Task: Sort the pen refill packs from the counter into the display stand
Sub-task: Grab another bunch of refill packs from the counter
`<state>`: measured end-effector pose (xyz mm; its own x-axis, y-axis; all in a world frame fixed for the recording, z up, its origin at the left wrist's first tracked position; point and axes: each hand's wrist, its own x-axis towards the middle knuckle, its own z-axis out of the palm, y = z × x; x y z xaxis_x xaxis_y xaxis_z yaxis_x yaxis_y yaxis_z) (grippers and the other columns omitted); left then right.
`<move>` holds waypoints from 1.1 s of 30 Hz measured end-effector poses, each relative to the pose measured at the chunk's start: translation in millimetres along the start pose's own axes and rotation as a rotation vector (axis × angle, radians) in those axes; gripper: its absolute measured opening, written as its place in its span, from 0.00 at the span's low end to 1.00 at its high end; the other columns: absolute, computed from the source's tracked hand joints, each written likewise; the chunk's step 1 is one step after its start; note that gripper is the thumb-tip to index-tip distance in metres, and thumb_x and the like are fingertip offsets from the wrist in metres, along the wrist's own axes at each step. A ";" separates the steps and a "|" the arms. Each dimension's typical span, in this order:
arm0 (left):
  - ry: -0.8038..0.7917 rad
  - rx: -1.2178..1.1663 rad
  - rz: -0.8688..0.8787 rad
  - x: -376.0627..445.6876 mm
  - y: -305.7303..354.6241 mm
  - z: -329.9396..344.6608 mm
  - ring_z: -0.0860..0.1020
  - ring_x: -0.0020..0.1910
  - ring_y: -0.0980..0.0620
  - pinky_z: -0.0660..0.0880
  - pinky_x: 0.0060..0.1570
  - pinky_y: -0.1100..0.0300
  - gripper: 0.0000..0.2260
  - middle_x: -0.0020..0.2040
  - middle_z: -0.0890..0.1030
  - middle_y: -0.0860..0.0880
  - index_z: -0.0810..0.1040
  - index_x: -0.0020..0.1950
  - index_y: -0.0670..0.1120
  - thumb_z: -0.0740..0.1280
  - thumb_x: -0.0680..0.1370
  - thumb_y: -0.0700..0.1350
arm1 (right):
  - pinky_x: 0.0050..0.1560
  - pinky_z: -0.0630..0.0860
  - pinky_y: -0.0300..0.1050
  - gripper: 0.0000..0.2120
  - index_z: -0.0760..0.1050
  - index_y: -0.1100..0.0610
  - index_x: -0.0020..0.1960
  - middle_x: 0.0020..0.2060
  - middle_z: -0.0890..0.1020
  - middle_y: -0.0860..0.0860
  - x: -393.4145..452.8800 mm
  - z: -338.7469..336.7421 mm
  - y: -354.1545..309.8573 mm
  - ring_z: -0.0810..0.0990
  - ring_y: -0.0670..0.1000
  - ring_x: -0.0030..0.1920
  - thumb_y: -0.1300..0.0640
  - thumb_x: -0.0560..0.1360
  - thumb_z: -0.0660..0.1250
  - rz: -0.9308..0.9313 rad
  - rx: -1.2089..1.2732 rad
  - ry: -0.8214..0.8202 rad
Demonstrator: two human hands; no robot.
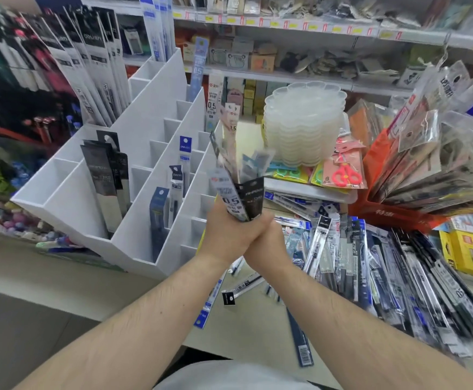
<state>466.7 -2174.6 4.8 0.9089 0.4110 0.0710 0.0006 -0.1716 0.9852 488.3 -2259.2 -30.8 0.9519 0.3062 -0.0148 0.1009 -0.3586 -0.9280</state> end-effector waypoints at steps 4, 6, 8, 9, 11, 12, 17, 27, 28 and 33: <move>0.064 0.042 -0.010 11.3 2.2 -12.5 0.74 0.28 0.63 0.70 0.29 0.72 0.12 0.27 0.76 0.59 0.74 0.37 0.48 0.74 0.70 0.34 | 0.67 0.72 0.43 0.40 0.63 0.49 0.75 0.68 0.74 0.41 -5.8 7.1 31.2 0.72 0.40 0.68 0.51 0.67 0.77 0.129 -0.081 -0.251; 0.037 0.027 0.019 14.1 2.5 -21.3 0.68 0.24 0.62 0.67 0.28 0.71 0.17 0.24 0.71 0.59 0.68 0.33 0.49 0.71 0.72 0.31 | 0.73 0.65 0.49 0.39 0.59 0.54 0.78 0.74 0.68 0.49 -16.2 12.3 54.9 0.67 0.53 0.74 0.48 0.72 0.71 0.114 -0.440 -0.297; 0.036 0.049 0.034 15.1 -0.1 -26.3 0.68 0.26 0.62 0.68 0.30 0.70 0.16 0.25 0.72 0.60 0.69 0.35 0.48 0.71 0.72 0.32 | 0.67 0.69 0.53 0.31 0.66 0.54 0.74 0.70 0.72 0.54 -30.0 24.3 71.5 0.72 0.59 0.68 0.46 0.74 0.65 -0.164 -0.673 -0.366; 0.030 0.056 0.034 14.8 -2.9 -27.4 0.69 0.27 0.62 0.68 0.30 0.70 0.14 0.26 0.73 0.60 0.70 0.36 0.47 0.71 0.72 0.33 | 0.64 0.72 0.55 0.29 0.68 0.54 0.71 0.67 0.74 0.55 -37.5 31.4 73.7 0.74 0.59 0.66 0.43 0.74 0.62 -0.265 -0.743 -0.435; 0.011 0.079 0.035 12.7 -5.2 -28.0 0.69 0.28 0.62 0.68 0.31 0.69 0.13 0.27 0.73 0.60 0.70 0.37 0.47 0.71 0.72 0.33 | 0.61 0.74 0.56 0.28 0.71 0.53 0.68 0.66 0.76 0.55 -42.9 41.8 82.3 0.75 0.58 0.65 0.38 0.73 0.58 -0.355 -0.842 -0.556; 0.005 0.092 0.037 11.1 -5.7 -28.2 0.69 0.28 0.62 0.68 0.32 0.69 0.14 0.27 0.72 0.60 0.70 0.37 0.48 0.71 0.72 0.33 | 0.61 0.75 0.55 0.28 0.72 0.52 0.67 0.66 0.76 0.55 -41.2 41.4 89.0 0.75 0.58 0.66 0.37 0.73 0.58 -0.414 -0.880 -0.596; 0.006 0.112 0.053 8.2 -8.7 -30.4 0.70 0.29 0.60 0.69 0.33 0.68 0.12 0.27 0.73 0.60 0.70 0.36 0.48 0.72 0.70 0.36 | 0.70 0.67 0.54 0.24 0.75 0.51 0.62 0.72 0.71 0.54 -22.5 -11.6 98.1 0.69 0.56 0.73 0.40 0.70 0.66 -0.534 -0.940 -0.720; -0.036 0.111 -0.041 -2.3 -33.3 -14.4 0.76 0.31 0.58 0.74 0.34 0.66 0.18 0.33 0.79 0.54 0.78 0.45 0.40 0.71 0.62 0.51 | 0.74 0.59 0.45 0.23 0.74 0.53 0.65 0.67 0.74 0.48 -1.4 -61.7 71.9 0.68 0.49 0.71 0.48 0.72 0.67 -0.090 -0.705 -0.415; -0.031 0.087 -0.042 -3.3 -35.9 -12.8 0.76 0.32 0.59 0.74 0.35 0.66 0.17 0.33 0.79 0.55 0.79 0.46 0.41 0.72 0.63 0.50 | 0.71 0.63 0.43 0.27 0.70 0.50 0.70 0.68 0.73 0.46 -2.1 -58.0 64.5 0.69 0.48 0.70 0.51 0.71 0.69 -0.044 -0.596 -0.372; -0.075 0.034 -0.058 -6.4 -55.0 -5.7 0.81 0.37 0.60 0.76 0.39 0.63 0.16 0.37 0.83 0.59 0.81 0.48 0.45 0.75 0.63 0.47 | 0.56 0.76 0.41 0.34 0.70 0.45 0.67 0.58 0.80 0.42 -3.3 -25.2 39.4 0.79 0.41 0.57 0.58 0.64 0.75 -0.019 -0.195 -0.369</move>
<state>458.5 -2162.6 -48.9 0.9355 0.3533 0.0008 0.0673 -0.1805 0.9813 496.4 -2296.5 -57.9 0.7854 0.5970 -0.1635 0.2044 -0.4994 -0.8419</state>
